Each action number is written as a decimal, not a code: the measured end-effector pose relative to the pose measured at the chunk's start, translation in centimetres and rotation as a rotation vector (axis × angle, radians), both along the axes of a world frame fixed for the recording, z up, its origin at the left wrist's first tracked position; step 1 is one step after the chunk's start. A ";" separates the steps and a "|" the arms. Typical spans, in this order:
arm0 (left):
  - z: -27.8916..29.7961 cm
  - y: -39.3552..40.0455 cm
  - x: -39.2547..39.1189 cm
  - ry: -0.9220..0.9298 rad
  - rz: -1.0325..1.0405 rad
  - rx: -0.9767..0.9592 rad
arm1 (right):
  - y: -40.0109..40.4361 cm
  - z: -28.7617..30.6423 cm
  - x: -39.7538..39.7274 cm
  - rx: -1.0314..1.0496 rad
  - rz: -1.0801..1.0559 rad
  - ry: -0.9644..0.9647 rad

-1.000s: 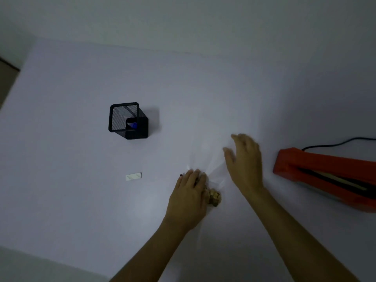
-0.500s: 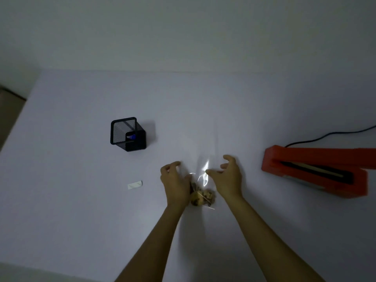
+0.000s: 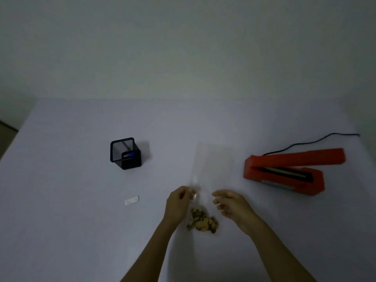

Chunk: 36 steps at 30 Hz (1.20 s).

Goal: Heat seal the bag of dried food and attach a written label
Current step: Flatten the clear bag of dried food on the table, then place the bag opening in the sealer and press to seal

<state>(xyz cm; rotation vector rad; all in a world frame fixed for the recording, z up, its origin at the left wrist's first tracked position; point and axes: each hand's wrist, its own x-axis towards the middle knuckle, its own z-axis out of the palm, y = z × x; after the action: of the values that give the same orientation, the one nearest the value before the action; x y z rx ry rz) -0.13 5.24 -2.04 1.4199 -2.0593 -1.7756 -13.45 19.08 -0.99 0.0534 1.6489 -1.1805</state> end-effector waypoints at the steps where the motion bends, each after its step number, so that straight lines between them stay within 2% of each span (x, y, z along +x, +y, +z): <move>1: 0.5 0.7 0.0 0.022 -0.027 0.015 | 1.1 0.5 0.2 0.000 -0.005 -0.009; 7: 2.0 4.9 -0.3 0.075 -0.141 0.155 | 7.3 3.4 0.9 0.017 -0.126 0.054; 12: 2.4 8.5 -1.7 0.092 -0.158 0.181 | 11.4 4.6 1.0 0.029 -0.222 0.097; 19: 2.7 11.5 -7.5 0.132 -0.205 0.101 | 14.7 4.7 -1.7 0.063 -0.291 0.045; 23: 2.1 13.2 -9.9 0.065 -0.229 0.060 | 16.1 4.2 -4.3 0.060 -0.428 0.073; 26: 1.8 14.0 -11.0 0.038 -0.213 0.119 | 16.9 3.6 -6.2 0.042 -0.530 0.121; 31: 1.7 15.0 -12.7 -0.021 -0.166 0.201 | 16.8 2.8 -8.6 0.058 -0.499 0.226; 36: 1.4 15.4 -14.8 0.058 -0.113 0.199 | 16.5 2.3 -10.3 0.044 -0.440 0.249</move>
<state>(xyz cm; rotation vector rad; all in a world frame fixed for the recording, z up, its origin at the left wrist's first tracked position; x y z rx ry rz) -14.93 20.61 -0.61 1.3023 -2.0203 -2.0921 -23.75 35.58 1.32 0.3229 1.9439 -1.5279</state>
